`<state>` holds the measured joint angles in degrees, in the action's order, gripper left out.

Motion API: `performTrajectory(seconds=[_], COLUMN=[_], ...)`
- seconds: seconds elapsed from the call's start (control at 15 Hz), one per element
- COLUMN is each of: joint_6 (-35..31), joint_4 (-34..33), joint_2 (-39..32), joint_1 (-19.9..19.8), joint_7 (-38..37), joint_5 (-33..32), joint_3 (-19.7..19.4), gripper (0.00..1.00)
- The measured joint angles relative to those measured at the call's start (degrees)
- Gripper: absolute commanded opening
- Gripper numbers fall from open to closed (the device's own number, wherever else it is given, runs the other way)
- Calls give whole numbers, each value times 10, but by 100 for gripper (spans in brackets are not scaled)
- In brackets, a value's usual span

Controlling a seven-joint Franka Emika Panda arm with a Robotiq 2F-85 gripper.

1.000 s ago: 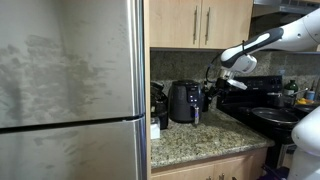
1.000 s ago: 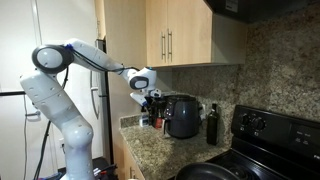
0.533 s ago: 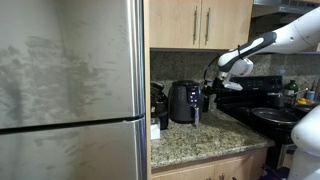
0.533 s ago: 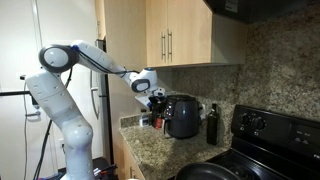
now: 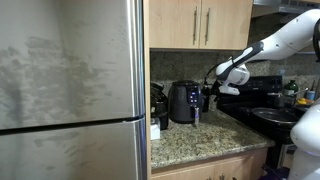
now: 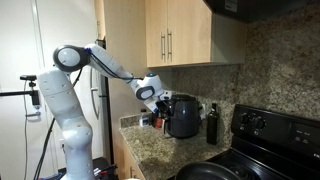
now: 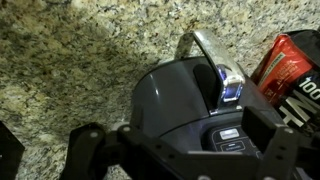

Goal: Pull out the food basket of the air fryer.

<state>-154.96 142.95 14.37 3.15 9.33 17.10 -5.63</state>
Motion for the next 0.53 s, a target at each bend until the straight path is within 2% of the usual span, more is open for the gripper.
performTrajectory(seconds=[0.27, 0.53], joint_6=[-1, -18], joint_4=[-7, -29], joint_2=[-21, -55], joint_1=[3, 21], joint_7=[1, 26], joint_5=[18, 128], joint_3=[-2, -8], gripper=[100, 100])
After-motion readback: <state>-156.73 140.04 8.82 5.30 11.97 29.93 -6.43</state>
